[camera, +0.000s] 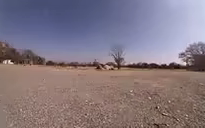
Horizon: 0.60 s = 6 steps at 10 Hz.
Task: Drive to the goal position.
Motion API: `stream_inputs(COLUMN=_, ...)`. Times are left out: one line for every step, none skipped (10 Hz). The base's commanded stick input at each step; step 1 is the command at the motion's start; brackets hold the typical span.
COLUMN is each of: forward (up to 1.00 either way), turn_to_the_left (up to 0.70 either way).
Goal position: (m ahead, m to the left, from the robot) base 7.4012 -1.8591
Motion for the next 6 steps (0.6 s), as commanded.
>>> stream_inputs(forward=0.50, turn_to_the_left=0.00)
stream_inputs(forward=0.50, turn_to_the_left=0.00)
stream_inputs(forward=0.50, turn_to_the_left=0.00)
stream_inputs(forward=0.50, turn_to_the_left=0.00)
stream_inputs(forward=0.50, turn_to_the_left=0.00)
stream_inputs(forward=0.50, turn_to_the_left=0.00)
